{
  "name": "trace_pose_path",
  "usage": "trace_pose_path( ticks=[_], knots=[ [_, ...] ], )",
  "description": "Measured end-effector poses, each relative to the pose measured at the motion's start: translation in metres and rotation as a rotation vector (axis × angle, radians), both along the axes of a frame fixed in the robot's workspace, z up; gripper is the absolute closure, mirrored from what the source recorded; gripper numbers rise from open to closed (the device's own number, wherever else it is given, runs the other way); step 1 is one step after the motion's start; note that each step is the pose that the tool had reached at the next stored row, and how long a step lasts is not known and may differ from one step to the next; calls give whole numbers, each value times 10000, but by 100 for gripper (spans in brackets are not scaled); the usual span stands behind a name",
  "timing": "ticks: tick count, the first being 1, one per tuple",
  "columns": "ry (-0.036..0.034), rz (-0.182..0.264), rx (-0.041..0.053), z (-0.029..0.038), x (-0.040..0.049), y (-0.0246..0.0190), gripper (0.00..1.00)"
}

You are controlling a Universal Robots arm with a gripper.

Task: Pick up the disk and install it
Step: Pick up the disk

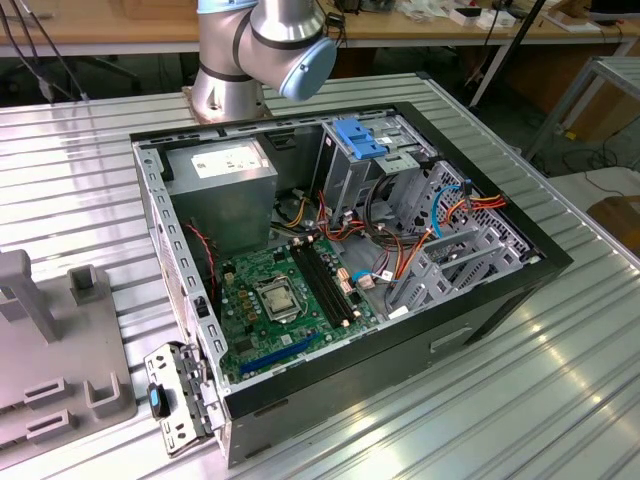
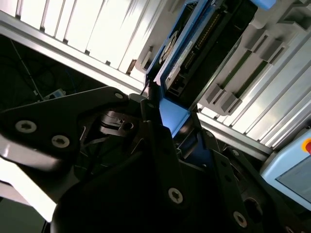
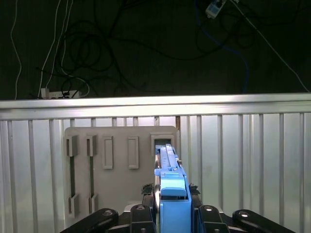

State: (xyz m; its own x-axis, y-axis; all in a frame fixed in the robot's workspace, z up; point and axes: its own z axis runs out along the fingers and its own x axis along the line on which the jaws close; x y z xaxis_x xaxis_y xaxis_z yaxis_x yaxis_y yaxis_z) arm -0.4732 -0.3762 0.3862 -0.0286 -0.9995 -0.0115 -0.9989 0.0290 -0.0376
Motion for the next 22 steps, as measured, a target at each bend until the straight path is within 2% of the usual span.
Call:
trace_pose_path(
  ticks=[7,22],
  knots=[
    [1,0,-1,59,0,0,63],
    [1,0,0,227,0,0,63]
  ],
)
